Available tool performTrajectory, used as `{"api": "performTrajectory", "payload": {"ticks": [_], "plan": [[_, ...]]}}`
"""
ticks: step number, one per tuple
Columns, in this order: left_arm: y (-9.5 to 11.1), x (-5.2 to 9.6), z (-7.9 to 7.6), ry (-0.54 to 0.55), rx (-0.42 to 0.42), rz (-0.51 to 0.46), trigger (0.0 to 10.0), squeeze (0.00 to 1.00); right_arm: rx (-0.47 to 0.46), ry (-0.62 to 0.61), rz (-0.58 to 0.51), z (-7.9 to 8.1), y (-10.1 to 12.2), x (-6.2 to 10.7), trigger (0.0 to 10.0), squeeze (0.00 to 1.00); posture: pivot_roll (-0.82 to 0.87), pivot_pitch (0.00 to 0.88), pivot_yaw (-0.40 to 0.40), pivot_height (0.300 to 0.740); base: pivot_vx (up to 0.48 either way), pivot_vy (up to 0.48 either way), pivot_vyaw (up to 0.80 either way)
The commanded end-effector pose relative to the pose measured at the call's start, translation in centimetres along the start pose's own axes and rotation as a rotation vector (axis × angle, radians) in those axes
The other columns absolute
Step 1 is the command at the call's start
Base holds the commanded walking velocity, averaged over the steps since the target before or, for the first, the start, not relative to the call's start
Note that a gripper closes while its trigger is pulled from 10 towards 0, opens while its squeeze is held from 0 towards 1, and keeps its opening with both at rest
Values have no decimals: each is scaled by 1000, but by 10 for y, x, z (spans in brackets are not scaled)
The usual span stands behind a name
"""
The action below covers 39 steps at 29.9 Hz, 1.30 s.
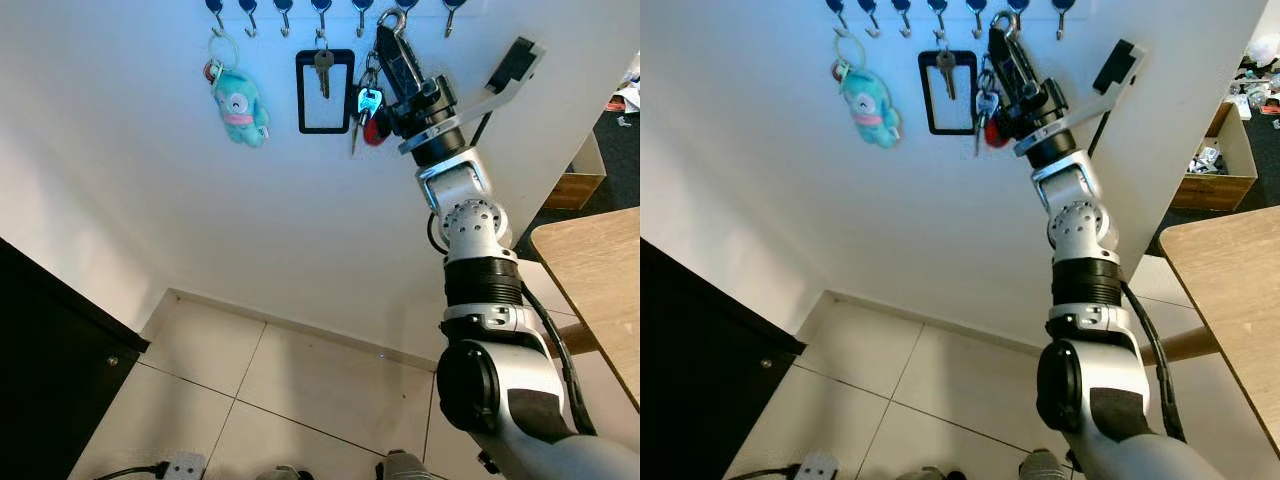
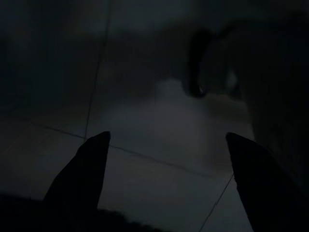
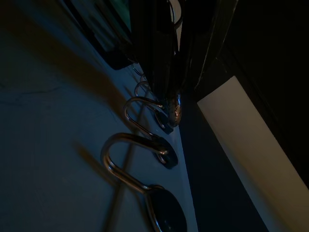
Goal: Hang keys on a hook
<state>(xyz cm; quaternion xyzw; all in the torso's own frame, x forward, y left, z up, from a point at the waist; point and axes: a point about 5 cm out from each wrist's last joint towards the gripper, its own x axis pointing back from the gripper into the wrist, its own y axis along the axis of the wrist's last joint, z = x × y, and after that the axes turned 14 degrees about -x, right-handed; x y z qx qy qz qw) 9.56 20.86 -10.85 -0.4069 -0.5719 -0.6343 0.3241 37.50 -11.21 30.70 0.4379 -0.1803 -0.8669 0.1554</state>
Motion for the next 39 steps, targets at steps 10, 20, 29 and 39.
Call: {"api": "performTrajectory", "payload": {"ticks": [10,20,29,39], "plan": [[44,41,125,278,331,-370,10000,0,11,113,247,7,-37,27,10000,0,-51,164,117,740,0,0,0],[49,40,125,241,307,-359,10000,0,191,7,691,-19,-85,99,10000,0,-51,127,121,740,0,0,0],[83,36,120,170,439,-578,10000,0,194,-60,817,-24,-123,130,10000,0,-67,96,119,740,0,0,0],[127,78,167,110,338,-905,10000,0,304,-95,945,-35,-132,145,10000,0,-63,82,110,740,0,0,0]]}}
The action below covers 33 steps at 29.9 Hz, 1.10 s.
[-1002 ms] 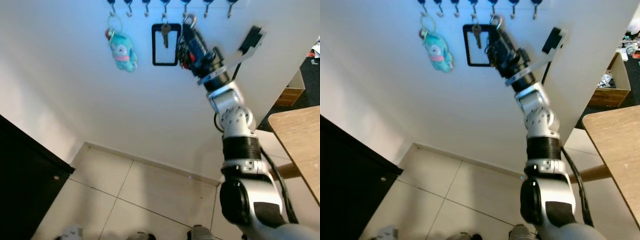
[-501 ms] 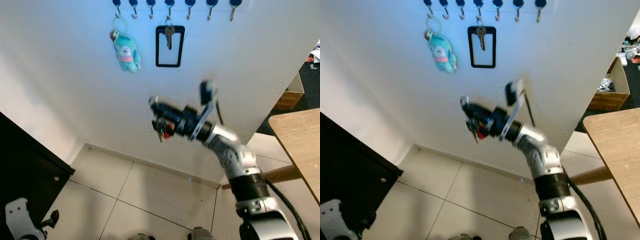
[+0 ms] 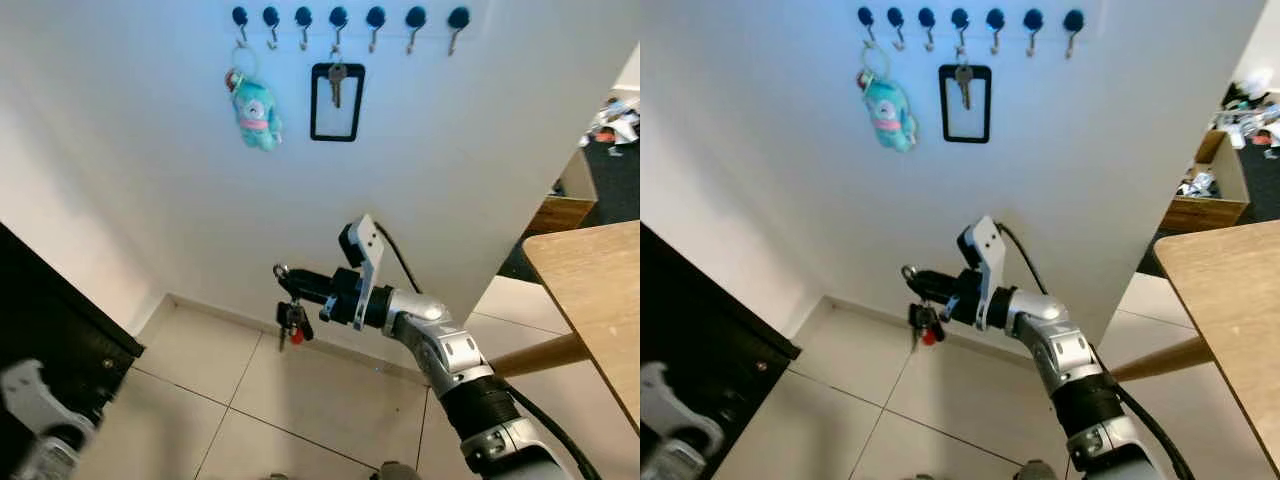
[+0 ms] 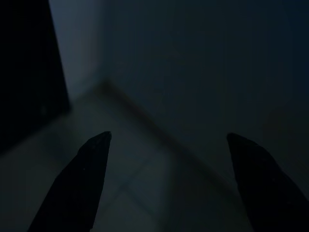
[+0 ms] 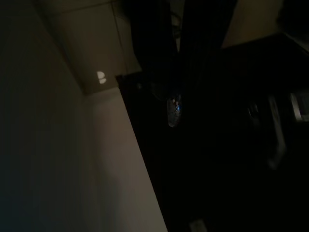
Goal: Hang keys on a hook
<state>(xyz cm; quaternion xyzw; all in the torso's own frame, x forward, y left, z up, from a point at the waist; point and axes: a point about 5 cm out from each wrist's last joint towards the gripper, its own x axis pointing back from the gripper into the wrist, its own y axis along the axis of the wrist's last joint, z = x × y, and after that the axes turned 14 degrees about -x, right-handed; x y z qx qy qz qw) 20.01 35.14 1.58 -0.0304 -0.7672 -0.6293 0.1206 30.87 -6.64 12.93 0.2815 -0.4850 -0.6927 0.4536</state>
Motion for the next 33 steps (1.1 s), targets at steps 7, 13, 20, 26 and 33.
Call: {"api": "performTrajectory", "payload": {"ticks": [7,13,20,26,33], "plan": [[62,18,26,-284,-3,-267,10000,0,41,-29,76,-4,-13,3,10000,0,-51,80,104,740,0,0,0],[97,20,21,-498,-33,-359,10000,0,45,-5,76,-4,-12,6,10000,0,-46,83,101,740,0,0,0],[143,17,-9,-788,-61,-492,10000,0,43,20,79,-3,-13,8,10000,0,-40,80,95,740,0,0,0],[172,12,-42,-973,-101,-556,10000,0,36,77,87,3,-14,8,10000,0,-38,77,93,740,0,0,0],[185,8,-76,-1251,-187,-442,10000,0,25,137,76,9,-10,10,10000,0,-44,71,86,740,0,0,0]]}}
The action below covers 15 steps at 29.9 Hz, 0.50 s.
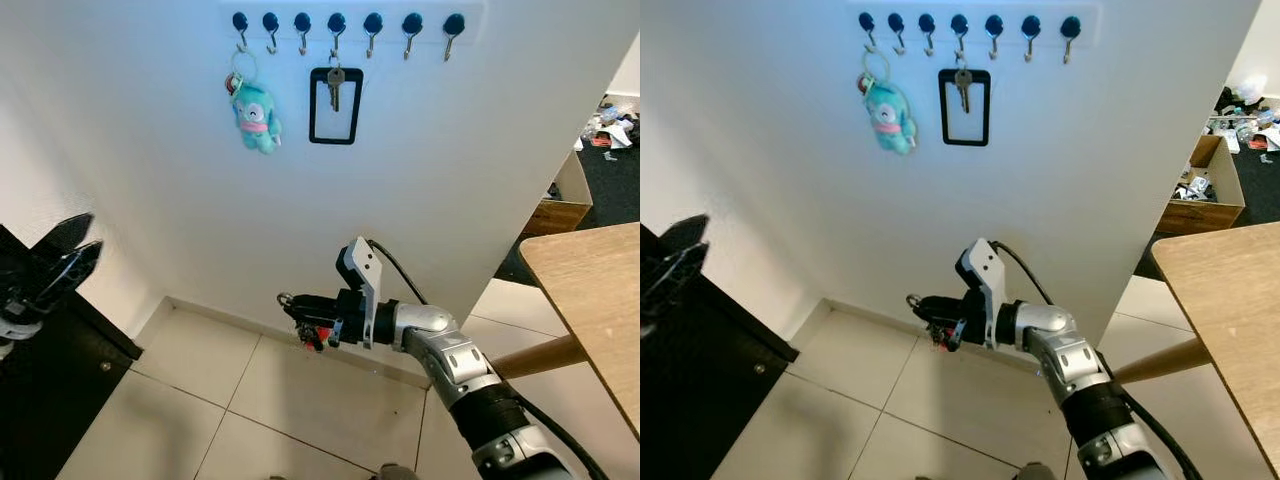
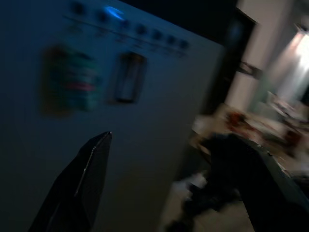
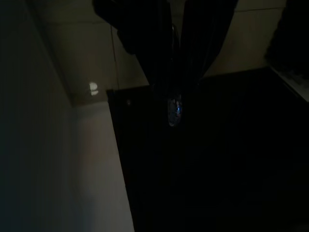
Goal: Hang keys on a hook
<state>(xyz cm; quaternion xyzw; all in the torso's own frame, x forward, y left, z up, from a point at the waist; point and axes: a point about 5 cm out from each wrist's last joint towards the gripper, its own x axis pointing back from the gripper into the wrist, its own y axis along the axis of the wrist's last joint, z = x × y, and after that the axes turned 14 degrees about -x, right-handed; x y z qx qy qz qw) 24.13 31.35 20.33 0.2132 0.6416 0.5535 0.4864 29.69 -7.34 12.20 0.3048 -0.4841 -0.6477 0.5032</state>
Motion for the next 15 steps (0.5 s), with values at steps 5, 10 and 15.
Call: {"api": "performTrajectory", "payload": {"ticks": [5,10,15], "plan": [[-4,-20,0,-133,13,172,10000,0,-10,42,-30,4,5,-1,10000,0,-39,69,88,740,0,0,0],[-13,-33,-2,-200,17,267,10000,0,-10,50,-52,6,9,1,10000,0,-44,74,98,740,0,0,0],[-24,-36,-3,-246,38,343,10000,0,-12,66,-85,7,16,11,10000,0,-48,82,106,740,0,0,0]]}}
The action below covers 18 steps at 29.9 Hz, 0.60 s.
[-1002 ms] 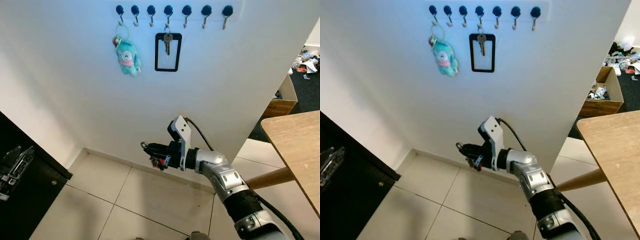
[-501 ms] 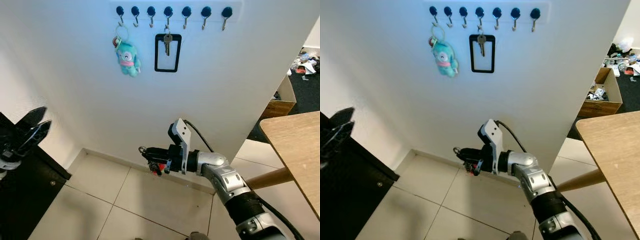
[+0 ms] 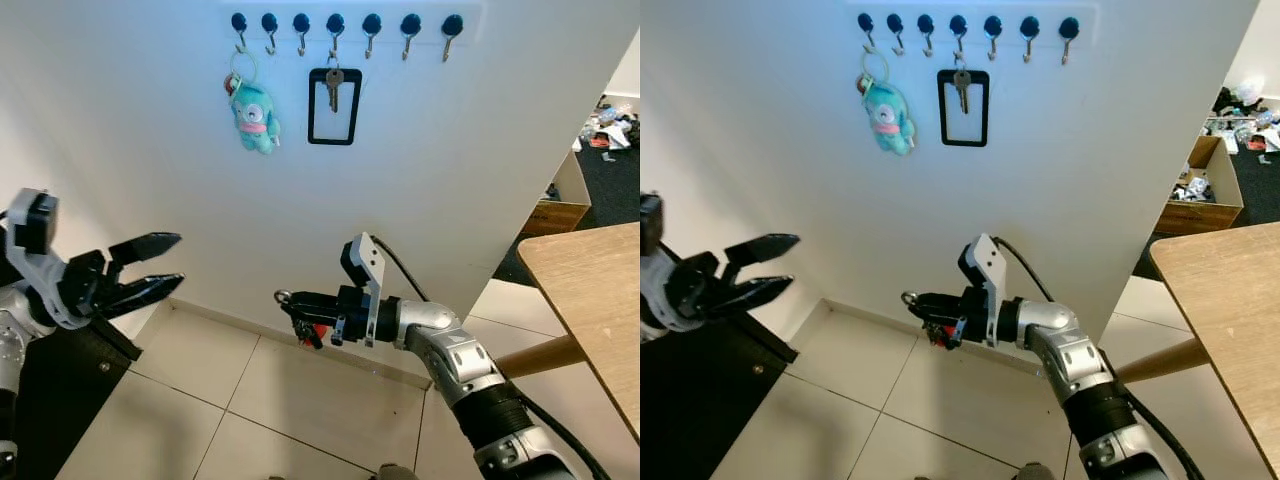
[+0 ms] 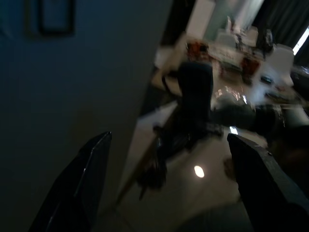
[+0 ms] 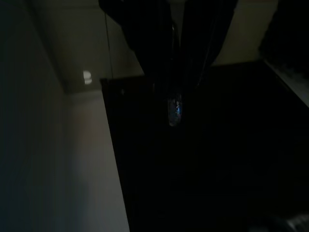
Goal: Hang keys on a hook
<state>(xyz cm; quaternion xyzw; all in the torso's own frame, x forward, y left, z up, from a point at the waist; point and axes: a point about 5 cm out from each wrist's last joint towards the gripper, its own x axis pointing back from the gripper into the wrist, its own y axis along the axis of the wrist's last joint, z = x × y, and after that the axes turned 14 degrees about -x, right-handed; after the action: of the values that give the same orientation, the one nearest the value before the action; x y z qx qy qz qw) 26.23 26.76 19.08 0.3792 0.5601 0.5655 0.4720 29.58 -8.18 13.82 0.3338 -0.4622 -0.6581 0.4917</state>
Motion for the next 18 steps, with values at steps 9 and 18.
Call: {"api": "performTrajectory", "payload": {"ticks": [9,18], "plan": [[16,6,10,22,-72,-8,10000,0,-23,31,-66,3,14,27,10000,0,-64,88,109,740,0,0,0],[16,3,7,-15,-71,-13,10000,0,-15,17,-237,2,45,54,10000,0,-64,88,109,740,0,0,0]]}}
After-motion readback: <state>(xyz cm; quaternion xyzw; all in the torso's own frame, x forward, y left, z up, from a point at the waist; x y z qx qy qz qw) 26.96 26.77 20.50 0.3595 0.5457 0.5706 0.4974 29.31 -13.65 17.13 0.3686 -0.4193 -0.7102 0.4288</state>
